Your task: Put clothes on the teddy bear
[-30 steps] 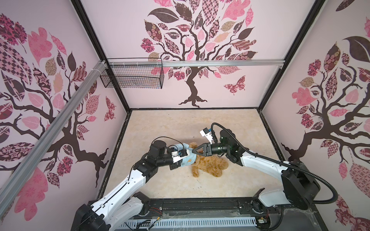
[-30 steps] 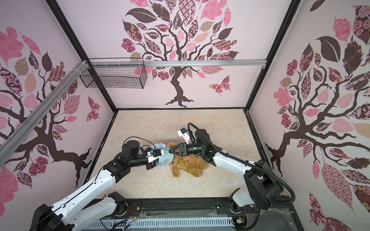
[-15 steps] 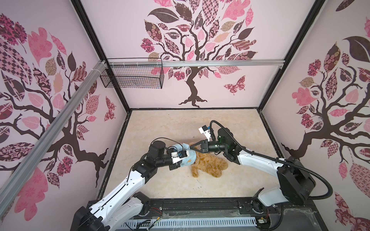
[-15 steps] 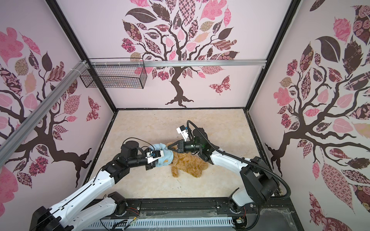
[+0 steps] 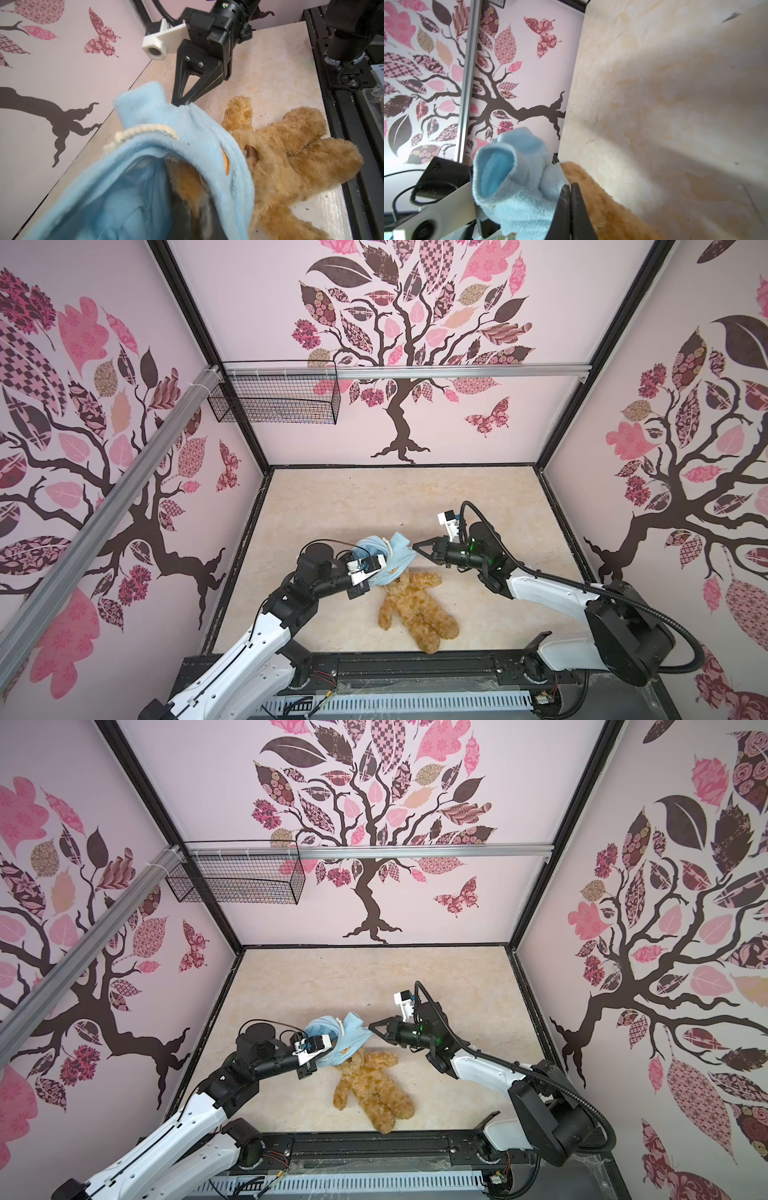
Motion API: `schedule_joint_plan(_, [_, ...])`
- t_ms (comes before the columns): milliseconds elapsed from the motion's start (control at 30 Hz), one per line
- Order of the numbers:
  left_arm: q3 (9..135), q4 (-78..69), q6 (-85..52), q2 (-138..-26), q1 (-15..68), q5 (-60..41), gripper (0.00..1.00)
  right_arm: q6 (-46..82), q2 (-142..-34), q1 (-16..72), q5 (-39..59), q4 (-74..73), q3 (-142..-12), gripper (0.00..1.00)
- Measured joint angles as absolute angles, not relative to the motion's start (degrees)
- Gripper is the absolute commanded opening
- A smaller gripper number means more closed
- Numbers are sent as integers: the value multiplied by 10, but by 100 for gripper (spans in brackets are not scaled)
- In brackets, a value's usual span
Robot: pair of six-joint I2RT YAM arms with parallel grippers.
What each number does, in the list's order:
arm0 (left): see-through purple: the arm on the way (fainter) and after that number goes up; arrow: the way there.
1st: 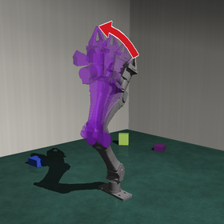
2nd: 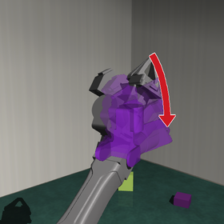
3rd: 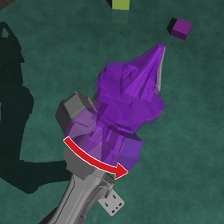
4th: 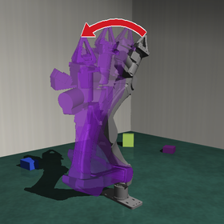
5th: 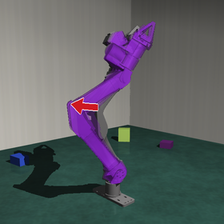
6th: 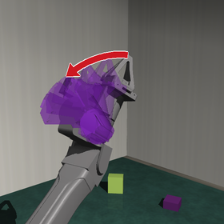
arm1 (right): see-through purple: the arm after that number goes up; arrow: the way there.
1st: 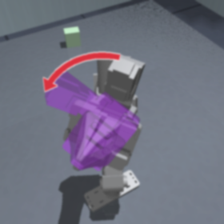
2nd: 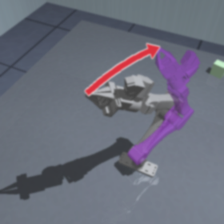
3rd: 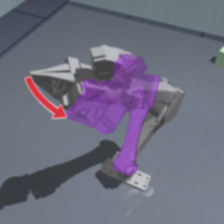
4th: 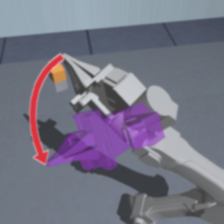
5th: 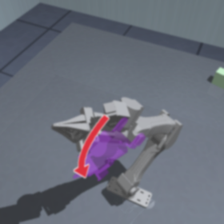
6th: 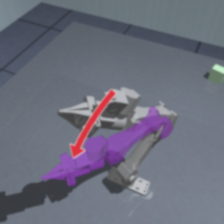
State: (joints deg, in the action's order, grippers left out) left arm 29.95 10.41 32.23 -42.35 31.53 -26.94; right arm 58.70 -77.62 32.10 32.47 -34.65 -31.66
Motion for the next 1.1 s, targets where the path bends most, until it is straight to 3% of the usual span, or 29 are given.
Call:
schedule_joint_plan(533, [292, 95, 134, -409, 321, -164, 0, 509, -789, 315, 331, -328, -329, 0])
schedule_joint_plan(800, [292, 93, -30, -463, 318, -139, 0, 425, -870, 326, 353, -269, -432, 18])
schedule_joint_plan(1100, [308, 108, -154, -514, 314, -93, 0, 315, -874, 313, 309, -132, -503, 44])
